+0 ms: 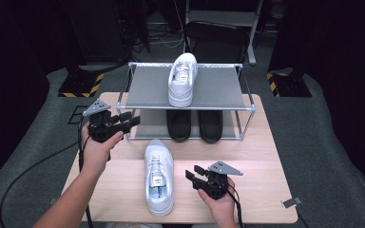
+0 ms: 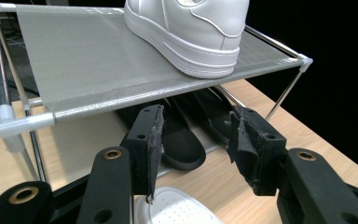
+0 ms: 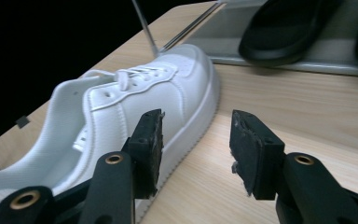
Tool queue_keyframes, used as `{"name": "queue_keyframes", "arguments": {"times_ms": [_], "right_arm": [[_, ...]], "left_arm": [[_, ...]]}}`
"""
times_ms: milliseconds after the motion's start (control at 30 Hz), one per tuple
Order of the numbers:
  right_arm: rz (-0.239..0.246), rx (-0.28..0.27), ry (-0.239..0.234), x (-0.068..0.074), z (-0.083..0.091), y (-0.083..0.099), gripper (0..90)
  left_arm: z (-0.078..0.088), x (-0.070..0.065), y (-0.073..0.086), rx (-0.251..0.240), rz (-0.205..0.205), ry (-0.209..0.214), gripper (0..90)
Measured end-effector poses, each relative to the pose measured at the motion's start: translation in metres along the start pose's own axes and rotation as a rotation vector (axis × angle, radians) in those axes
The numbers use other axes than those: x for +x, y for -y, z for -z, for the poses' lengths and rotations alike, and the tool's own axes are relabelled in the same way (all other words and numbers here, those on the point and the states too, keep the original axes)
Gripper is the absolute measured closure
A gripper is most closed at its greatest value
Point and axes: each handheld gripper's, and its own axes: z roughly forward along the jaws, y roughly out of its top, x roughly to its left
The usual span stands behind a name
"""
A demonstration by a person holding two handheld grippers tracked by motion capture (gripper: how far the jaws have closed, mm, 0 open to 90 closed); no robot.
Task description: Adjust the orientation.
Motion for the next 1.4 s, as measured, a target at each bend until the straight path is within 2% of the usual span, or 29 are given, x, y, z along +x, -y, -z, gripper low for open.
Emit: {"name": "queue_keyframes", "arguments": {"times_ms": [167,300,333,500,567,667,800,833,867,967,1067,1200,1267,1400], "right_arm": [[0.001,0.013,-0.043,0.008,-0.008,-0.002,54.6],[-0.009,0.040,-0.059,0.012,-0.015,0.003,54.9],[0.005,0.038,-0.066,0.013,-0.017,0.003,54.9],[-0.007,0.031,-0.116,0.022,-0.021,0.002,53.9],[-0.028,0.038,-0.138,0.028,-0.022,0.000,52.2],[-0.013,0.048,-0.150,0.035,-0.027,-0.002,49.8],[0.019,0.068,-0.173,0.041,-0.038,0.002,47.1],[0.008,0.086,-0.173,0.043,-0.041,0.004,46.0],[0.018,0.103,-0.168,0.043,-0.044,0.006,44.6],[0.061,0.129,-0.110,0.044,-0.052,0.010,44.3],[0.046,0.133,-0.108,0.043,-0.054,0.011,44.6],[0.021,0.143,-0.116,0.041,-0.053,0.008,49.5],[0.025,0.150,-0.114,0.039,-0.052,0.006,52.6],[0.030,0.144,-0.076,0.033,-0.048,0.000,61.5]], "left_arm": [[0.008,-0.001,0.011,-0.013,-0.019,-0.020,52.8],[0.012,0.003,0.023,-0.012,0.009,-0.004,52.9],[0.013,0.002,0.026,-0.018,0.011,-0.009,52.9],[0.015,0.003,0.035,-0.014,0.016,-0.006,53.0],[0.016,0.003,0.037,-0.013,0.023,-0.004,53.0],[0.015,0.004,0.040,-0.013,0.040,-0.004,52.9],[0.015,0.004,0.042,-0.005,0.037,0.000,52.8],[0.015,0.005,0.042,-0.001,0.038,0.003,52.7],[0.014,0.005,0.043,-0.009,0.045,-0.001,52.6],[0.015,0.005,0.044,-0.011,0.057,0.004,52.3],[0.014,0.007,0.046,-0.007,0.060,0.006,52.1],[0.014,0.008,0.048,-0.005,0.072,0.005,52.1],[0.015,0.009,0.049,-0.004,0.078,0.008,52.1],[0.016,0.011,0.050,-0.006,0.082,0.002,52.1]]}}
